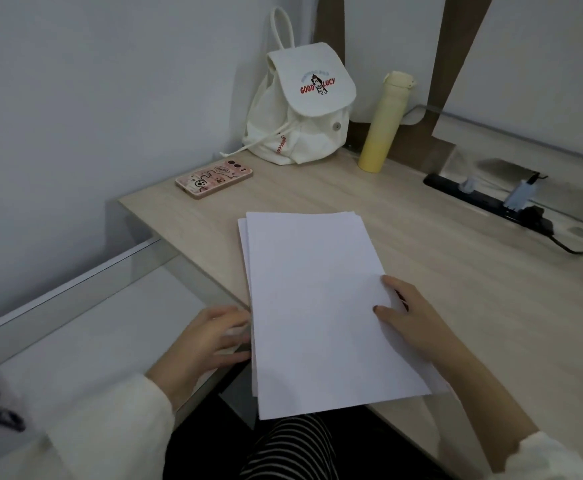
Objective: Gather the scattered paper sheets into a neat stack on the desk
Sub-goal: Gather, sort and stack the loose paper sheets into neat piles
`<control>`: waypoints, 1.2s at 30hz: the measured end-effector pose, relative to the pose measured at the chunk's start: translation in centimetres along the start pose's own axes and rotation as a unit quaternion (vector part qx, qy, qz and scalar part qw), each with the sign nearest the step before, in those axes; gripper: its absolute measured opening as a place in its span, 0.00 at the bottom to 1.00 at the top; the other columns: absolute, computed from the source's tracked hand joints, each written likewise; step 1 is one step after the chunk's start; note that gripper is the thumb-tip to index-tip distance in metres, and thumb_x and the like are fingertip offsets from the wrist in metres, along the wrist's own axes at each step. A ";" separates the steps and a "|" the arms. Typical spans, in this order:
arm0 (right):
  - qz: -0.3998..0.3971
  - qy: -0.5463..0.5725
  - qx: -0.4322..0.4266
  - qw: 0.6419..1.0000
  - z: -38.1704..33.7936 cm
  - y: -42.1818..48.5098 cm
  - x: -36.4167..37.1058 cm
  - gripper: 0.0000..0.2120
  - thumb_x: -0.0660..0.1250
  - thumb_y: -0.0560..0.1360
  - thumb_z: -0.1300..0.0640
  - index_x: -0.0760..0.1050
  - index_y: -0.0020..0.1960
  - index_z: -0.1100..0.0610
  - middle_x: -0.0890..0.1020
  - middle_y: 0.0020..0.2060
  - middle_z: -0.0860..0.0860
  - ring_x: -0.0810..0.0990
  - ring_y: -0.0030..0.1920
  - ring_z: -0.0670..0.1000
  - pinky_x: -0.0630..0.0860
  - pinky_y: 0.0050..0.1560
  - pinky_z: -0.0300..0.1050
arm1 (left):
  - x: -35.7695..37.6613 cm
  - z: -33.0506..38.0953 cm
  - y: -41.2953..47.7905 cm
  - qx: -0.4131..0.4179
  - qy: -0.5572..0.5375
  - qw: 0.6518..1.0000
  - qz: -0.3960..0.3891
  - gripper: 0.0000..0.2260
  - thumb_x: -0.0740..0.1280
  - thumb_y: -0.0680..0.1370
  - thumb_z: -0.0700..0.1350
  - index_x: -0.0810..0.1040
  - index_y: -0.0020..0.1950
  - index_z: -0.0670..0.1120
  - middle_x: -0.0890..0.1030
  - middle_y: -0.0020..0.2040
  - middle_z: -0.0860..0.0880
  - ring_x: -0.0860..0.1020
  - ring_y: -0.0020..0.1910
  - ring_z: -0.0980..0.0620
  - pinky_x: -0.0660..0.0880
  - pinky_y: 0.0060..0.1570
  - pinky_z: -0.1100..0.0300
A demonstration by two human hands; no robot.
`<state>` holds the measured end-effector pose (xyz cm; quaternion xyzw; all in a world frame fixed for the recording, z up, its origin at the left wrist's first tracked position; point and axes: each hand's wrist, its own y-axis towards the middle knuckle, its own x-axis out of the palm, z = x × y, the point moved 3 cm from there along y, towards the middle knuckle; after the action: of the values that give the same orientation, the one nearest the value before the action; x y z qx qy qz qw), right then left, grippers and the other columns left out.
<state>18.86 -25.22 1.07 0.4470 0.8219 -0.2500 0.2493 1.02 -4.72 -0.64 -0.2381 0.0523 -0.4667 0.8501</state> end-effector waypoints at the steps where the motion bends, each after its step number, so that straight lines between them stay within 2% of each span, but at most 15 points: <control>1: 0.000 0.000 -0.006 1.000 -0.1 -0.2 0.2 0.26 0.62 0.78 0.59 0.59 0.74 0.55 0.62 0.73 0.48 0.61 0.72 0.48 0.57 0.69 0.41 | 0.0 0.5 0.2 -0.007 0.029 0.999 -0.036 0.13 0.71 0.70 0.48 0.81 0.52 0.44 0.83 0.52 0.43 0.83 0.46 0.50 0.79 0.39 0.60; 4: 0.003 0.016 -0.011 1.000 0.0 -1.2 0.7 0.26 0.62 0.78 0.61 0.59 0.74 0.55 0.61 0.73 0.48 0.60 0.73 0.47 0.56 0.68 0.37 | -0.1 2.7 1.4 -0.001 0.091 0.992 -0.090 0.18 0.68 0.69 0.58 0.80 0.51 0.46 0.84 0.42 0.48 0.83 0.37 0.53 0.77 0.33 0.63; 6: -0.006 0.033 -0.013 0.999 0.1 -1.6 1.3 0.26 0.62 0.77 0.62 0.59 0.74 0.55 0.61 0.73 0.48 0.60 0.73 0.47 0.57 0.68 0.38 | 0.1 3.9 2.4 -0.025 0.129 0.985 -0.113 0.16 0.66 0.73 0.59 0.79 0.50 0.47 0.84 0.37 0.51 0.82 0.33 0.55 0.76 0.31 0.65; 7: -0.005 0.039 -0.012 0.999 0.3 -2.0 1.3 0.26 0.62 0.77 0.62 0.59 0.74 0.55 0.62 0.73 0.48 0.61 0.72 0.47 0.58 0.68 0.39 | 0.5 4.1 2.7 -0.033 0.150 0.981 -0.118 0.15 0.67 0.73 0.57 0.79 0.51 0.47 0.84 0.38 0.52 0.82 0.33 0.56 0.76 0.31 0.66; 9: -0.005 0.072 -0.007 0.997 0.5 -2.6 1.4 0.26 0.62 0.77 0.63 0.61 0.73 0.55 0.65 0.71 0.49 0.64 0.71 0.49 0.62 0.67 0.41 | 1.1 4.1 3.6 -0.018 0.172 0.980 -0.099 0.21 0.72 0.69 0.49 0.78 0.59 0.43 0.84 0.47 0.48 0.82 0.40 0.52 0.78 0.36 0.62; 11: -0.012 0.145 0.005 0.989 0.9 -3.3 0.9 0.23 0.63 0.76 0.63 0.64 0.71 0.56 0.70 0.68 0.49 0.70 0.67 0.50 0.67 0.64 0.43 | 2.0 4.0 3.9 0.039 0.152 0.986 -0.060 0.20 0.70 0.74 0.41 0.73 0.65 0.40 0.81 0.55 0.44 0.81 0.46 0.47 0.78 0.45 0.57; 13: 0.003 0.237 0.014 0.971 1.4 -4.2 -0.7 0.21 0.64 0.76 0.63 0.67 0.69 0.56 0.75 0.63 0.50 0.75 0.62 0.51 0.71 0.60 0.43 | 3.7 4.2 3.2 0.118 0.132 0.983 -0.049 0.17 0.65 0.77 0.39 0.71 0.66 0.44 0.80 0.58 0.46 0.80 0.49 0.49 0.77 0.46 0.59; 16: 0.044 0.331 0.053 0.941 2.8 -4.9 -3.1 0.27 0.66 0.76 0.54 0.62 0.73 0.57 0.75 0.63 0.50 0.76 0.60 0.51 0.72 0.54 0.40 | 6.0 4.5 1.6 0.212 0.095 0.971 -0.063 0.13 0.65 0.78 0.40 0.72 0.61 0.54 0.80 0.57 0.55 0.80 0.53 0.55 0.78 0.48 0.63; 19: 0.018 0.417 0.039 0.908 3.1 -5.4 -5.4 0.23 0.65 0.75 0.49 0.70 0.68 0.55 0.82 0.58 0.50 0.82 0.56 0.51 0.80 0.48 0.43 | 9.6 4.9 -0.4 0.280 0.055 0.951 -0.118 0.13 0.66 0.77 0.40 0.74 0.59 0.54 0.81 0.57 0.56 0.79 0.58 0.56 0.75 0.58 0.58; 21: 0.062 0.461 0.003 0.885 2.6 -6.3 -8.1 0.20 0.65 0.72 0.49 0.74 0.63 0.52 0.84 0.54 0.49 0.84 0.52 0.51 0.81 0.46 0.46 | 12.3 5.9 -1.6 0.330 0.049 0.931 -0.149 0.13 0.64 0.77 0.38 0.74 0.58 0.53 0.82 0.54 0.60 0.80 0.56 0.59 0.75 0.55 0.64; 24: 0.160 0.464 -0.076 0.868 1.5 -8.2 -13.1 0.15 0.66 0.69 0.52 0.78 0.55 0.51 0.86 0.46 0.47 0.85 0.44 0.49 0.81 0.37 0.41 | 15.9 8.2 -2.6 0.377 0.048 0.910 -0.166 0.13 0.68 0.75 0.39 0.74 0.56 0.51 0.84 0.48 0.58 0.81 0.48 0.62 0.75 0.45 0.70; 27: 0.192 0.452 -0.146 0.859 1.0 -10.1 -17.0 0.15 0.72 0.60 0.48 0.82 0.46 0.49 0.86 0.42 0.46 0.85 0.41 0.47 0.80 0.35 0.38 | 19.2 10.4 -2.6 0.379 0.026 0.909 -0.170 0.14 0.74 0.70 0.38 0.76 0.51 0.50 0.84 0.42 0.56 0.82 0.42 0.63 0.76 0.39 0.70; 29: 0.199 0.427 -0.153 0.869 1.4 -10.8 -18.2 0.17 0.72 0.60 0.47 0.81 0.48 0.48 0.86 0.44 0.46 0.85 0.43 0.47 0.80 0.38 0.39 | 21.0 11.0 -2.0 0.375 0.031 0.908 -0.183 0.18 0.77 0.65 0.41 0.77 0.51 0.50 0.85 0.41 0.58 0.82 0.41 0.63 0.76 0.37 0.70; 33: 0.205 0.406 -0.121 0.882 4.0 -11.7 -18.7 0.17 0.65 0.66 0.57 0.76 0.55 0.50 0.86 0.47 0.46 0.84 0.49 0.50 0.82 0.43 0.42 | 23.6 9.7 -1.1 0.350 0.100 0.912 -0.189 0.27 0.80 0.58 0.55 0.73 0.52 0.57 0.80 0.48 0.60 0.80 0.44 0.69 0.75 0.39 0.73; 36: 0.226 0.409 -0.118 0.876 4.2 -11.9 -19.1 0.17 0.69 0.63 0.54 0.78 0.52 0.50 0.86 0.45 0.46 0.85 0.45 0.48 0.81 0.40 0.40 | 24.9 9.3 -0.9 0.357 0.103 0.911 -0.180 0.28 0.80 0.59 0.54 0.73 0.54 0.57 0.80 0.48 0.61 0.80 0.46 0.66 0.77 0.43 0.71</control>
<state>18.55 -45.16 12.26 0.6502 0.7506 0.1173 -0.0090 17.21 -22.18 11.31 0.1257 -0.0743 -0.6210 0.7701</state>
